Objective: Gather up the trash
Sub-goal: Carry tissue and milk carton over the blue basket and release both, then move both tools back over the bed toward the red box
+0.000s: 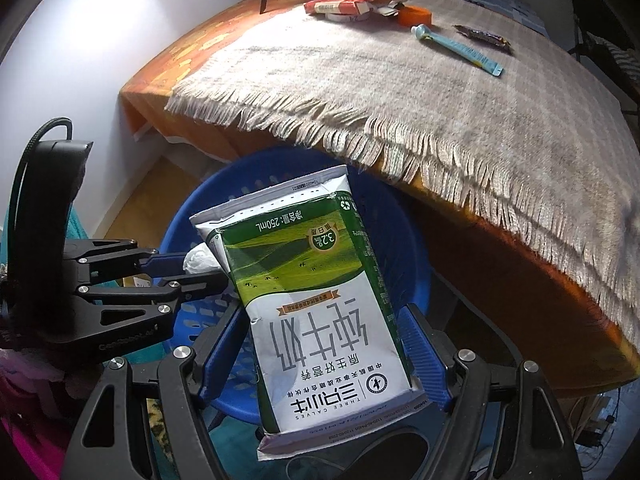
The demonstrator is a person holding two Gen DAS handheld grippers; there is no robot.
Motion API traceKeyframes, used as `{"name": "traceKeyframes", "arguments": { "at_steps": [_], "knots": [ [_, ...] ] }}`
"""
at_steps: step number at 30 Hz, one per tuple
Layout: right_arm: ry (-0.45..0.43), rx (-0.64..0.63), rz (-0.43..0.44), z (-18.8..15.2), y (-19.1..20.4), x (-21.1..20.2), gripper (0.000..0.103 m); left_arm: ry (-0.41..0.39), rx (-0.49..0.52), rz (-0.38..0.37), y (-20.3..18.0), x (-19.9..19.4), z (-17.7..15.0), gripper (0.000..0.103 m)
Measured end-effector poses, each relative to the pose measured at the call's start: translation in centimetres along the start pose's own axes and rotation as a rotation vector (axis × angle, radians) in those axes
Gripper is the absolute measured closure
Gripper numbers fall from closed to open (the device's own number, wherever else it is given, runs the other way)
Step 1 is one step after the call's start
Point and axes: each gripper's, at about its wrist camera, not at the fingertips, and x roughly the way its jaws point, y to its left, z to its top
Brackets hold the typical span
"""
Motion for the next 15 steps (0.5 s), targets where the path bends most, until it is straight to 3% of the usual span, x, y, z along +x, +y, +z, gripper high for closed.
{"name": "traceKeyframes", "arguments": {
  "at_steps": [6, 9, 13, 15],
  "knots": [
    [0.007, 0.010, -0.001, 0.2, -0.3, 0.4, 0.023, 0.006, 0.004, 0.014, -0.2, 0.5, 0.2, 0.077],
    [0.019, 0.022, -0.011, 0.2, -0.5, 0.8, 0.022, 0.007, 0.006, 0.024, -0.3, 0.6, 0.3, 0.068],
    [0.028, 0.035, -0.021, 0.2, -0.9, 1.1, 0.017, 0.002, 0.004, 0.040, -0.6, 0.7, 0.5, 0.044],
    [0.031, 0.040, -0.025, 0.2, -1.0, 1.2, 0.016, -0.006, 0.000, 0.045, -0.6, 0.7, 0.7, 0.044]
  ]
}}
